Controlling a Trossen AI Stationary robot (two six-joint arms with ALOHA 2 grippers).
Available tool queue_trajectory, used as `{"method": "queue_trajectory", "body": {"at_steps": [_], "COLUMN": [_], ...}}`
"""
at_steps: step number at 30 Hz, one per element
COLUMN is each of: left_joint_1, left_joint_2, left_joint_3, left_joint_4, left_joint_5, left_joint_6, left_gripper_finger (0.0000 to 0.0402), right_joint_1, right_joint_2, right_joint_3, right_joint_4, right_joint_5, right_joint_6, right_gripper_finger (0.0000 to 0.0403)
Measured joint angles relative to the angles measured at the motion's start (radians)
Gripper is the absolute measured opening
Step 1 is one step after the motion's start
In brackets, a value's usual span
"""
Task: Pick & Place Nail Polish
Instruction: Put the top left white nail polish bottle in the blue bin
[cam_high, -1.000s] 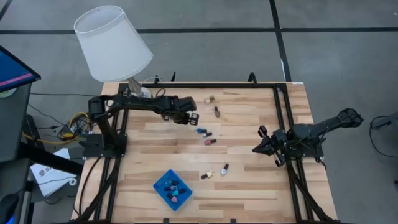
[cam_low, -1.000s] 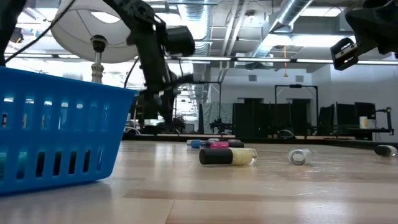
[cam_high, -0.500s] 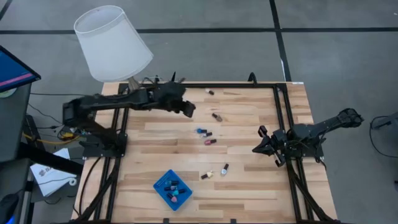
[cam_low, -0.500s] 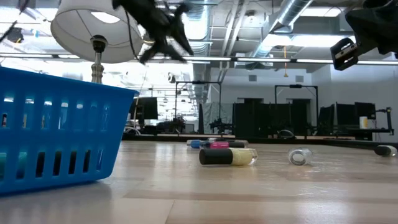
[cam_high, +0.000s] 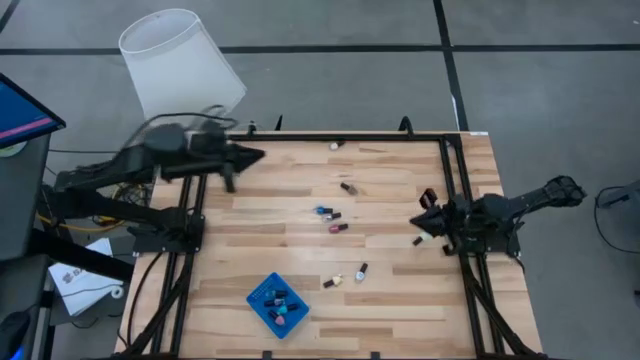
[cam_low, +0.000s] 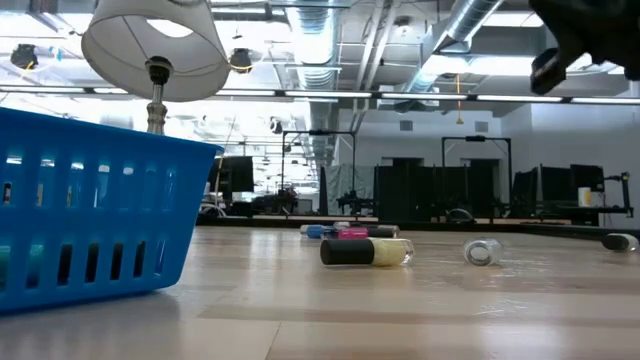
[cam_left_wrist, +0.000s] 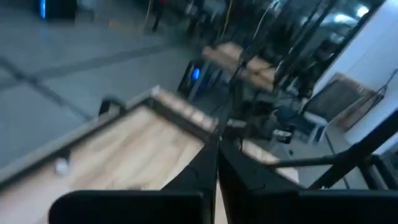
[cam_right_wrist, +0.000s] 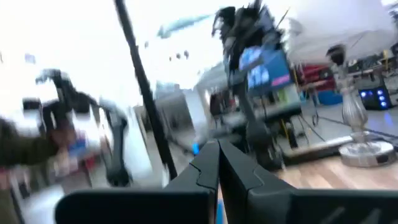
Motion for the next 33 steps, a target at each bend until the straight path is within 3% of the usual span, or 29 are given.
{"method": "queue_trajectory", "body": {"at_steps": [4,8,12,18,26,30,33], "left_joint_1": [-0.064,-0.114,-0.148,-0.167,-0.169,-0.169,-0.169], "left_joint_2": [-0.114,-0.182,-0.246,-0.345,-0.45,-0.487,-0.512], "left_joint_3": [0.001,0.0,-0.064,-0.234,-0.424,-0.491,-0.535], "left_joint_4": [-0.039,-0.14,-0.163,-0.136,-0.074,-0.071,-0.071], "left_joint_5": [-0.094,-0.174,-0.201,-0.201,-0.202,-0.202,-0.202], "left_joint_6": [0.059,0.069,0.067,0.017,-0.052,-0.092,-0.119], "left_gripper_finger": [0.0001,0.0001,0.0001,0.0001,0.0001,0.0001,0.0001], "right_joint_1": [-0.026,-0.068,-0.119,-0.195,-0.252,-0.285,-0.324], "right_joint_2": [-0.003,-0.002,-0.002,0.029,0.151,0.24,0.305], "right_joint_3": [0.0,0.002,0.049,0.19,0.425,0.517,0.58], "right_joint_4": [0.175,0.36,0.4,0.254,-0.066,-0.124,-0.123], "right_joint_5": [0.028,0.047,0.138,0.275,0.277,0.279,0.337], "right_joint_6": [0.043,-0.034,-0.026,0.102,0.106,0.053,0.038], "right_gripper_finger": [0.0,0.0,0.0,0.0,0.0,0.0,0.0]}}
